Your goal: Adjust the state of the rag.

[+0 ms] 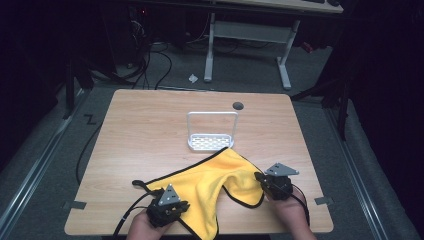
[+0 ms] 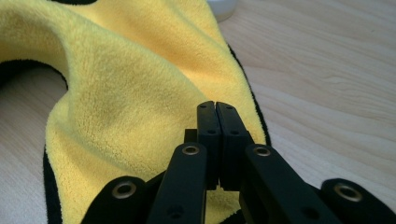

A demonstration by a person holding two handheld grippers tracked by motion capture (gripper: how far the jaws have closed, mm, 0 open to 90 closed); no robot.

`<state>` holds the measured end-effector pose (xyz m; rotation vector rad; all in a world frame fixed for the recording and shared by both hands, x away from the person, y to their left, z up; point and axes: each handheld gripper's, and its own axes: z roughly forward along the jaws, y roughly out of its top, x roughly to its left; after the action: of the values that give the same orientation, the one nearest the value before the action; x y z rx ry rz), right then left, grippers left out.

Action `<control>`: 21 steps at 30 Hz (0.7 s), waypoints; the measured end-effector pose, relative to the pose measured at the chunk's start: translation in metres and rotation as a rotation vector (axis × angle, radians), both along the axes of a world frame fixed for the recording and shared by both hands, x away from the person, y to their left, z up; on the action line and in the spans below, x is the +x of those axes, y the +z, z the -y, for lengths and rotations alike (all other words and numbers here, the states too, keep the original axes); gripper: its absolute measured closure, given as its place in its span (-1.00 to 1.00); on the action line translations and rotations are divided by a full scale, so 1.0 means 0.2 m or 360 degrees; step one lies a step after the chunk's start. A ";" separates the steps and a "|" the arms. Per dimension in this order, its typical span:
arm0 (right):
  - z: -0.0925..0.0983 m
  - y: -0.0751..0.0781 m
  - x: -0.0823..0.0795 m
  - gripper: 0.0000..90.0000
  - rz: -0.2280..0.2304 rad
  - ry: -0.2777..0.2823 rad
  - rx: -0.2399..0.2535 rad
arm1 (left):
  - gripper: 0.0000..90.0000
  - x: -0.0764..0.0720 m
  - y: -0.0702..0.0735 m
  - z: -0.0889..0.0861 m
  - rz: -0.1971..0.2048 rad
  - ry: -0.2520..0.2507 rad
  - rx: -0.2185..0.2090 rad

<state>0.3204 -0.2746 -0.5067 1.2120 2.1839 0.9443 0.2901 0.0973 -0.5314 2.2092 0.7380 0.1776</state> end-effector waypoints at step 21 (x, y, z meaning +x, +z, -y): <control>-0.06 -0.09 0.03 0.99 -0.0150 0.0090 -0.0079 | 0.87 0.20 -0.02 -0.45 0.0011 0.0437 -0.0060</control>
<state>0.3258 -0.2622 -0.5250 1.1993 2.3124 0.8660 0.3302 0.1873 -0.5347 2.0639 1.0316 0.3052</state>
